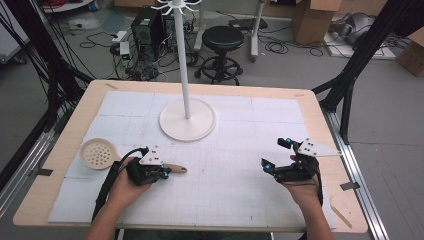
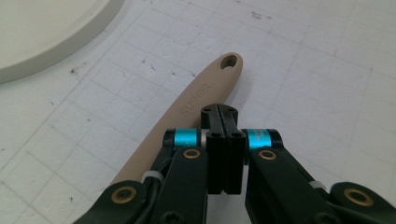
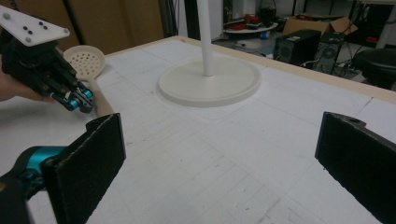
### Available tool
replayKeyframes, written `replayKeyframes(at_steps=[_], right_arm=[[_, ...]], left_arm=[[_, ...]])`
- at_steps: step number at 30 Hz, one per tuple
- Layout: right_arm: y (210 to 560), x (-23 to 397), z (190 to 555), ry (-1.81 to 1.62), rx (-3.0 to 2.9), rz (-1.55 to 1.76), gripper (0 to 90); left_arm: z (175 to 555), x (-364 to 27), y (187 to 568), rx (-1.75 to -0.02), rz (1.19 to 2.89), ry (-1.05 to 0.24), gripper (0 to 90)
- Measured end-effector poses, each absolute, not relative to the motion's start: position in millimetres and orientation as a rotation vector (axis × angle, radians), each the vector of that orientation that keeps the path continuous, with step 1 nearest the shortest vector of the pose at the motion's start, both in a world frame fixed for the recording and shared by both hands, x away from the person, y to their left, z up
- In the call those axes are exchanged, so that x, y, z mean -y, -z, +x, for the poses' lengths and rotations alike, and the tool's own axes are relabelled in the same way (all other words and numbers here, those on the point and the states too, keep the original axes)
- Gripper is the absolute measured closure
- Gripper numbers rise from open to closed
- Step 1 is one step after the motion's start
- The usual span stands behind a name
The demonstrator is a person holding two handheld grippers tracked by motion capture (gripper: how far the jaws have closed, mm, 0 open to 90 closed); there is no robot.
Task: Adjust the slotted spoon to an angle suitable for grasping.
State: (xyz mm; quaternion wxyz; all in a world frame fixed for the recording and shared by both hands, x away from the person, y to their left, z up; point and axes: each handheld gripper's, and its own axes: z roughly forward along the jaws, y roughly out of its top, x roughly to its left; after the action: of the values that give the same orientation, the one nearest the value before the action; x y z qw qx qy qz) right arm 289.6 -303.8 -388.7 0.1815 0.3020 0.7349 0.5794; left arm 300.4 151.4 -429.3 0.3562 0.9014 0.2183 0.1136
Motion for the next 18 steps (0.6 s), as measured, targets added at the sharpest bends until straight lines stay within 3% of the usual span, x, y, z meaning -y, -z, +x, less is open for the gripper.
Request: replayKeyframes(at_steps=[18], right_arm=[[389,303,290,-1.63,-2.077,0.86,0.7]], left_arm=[[324,-155,436,-0.693,2.294,-0.359,90.0]])
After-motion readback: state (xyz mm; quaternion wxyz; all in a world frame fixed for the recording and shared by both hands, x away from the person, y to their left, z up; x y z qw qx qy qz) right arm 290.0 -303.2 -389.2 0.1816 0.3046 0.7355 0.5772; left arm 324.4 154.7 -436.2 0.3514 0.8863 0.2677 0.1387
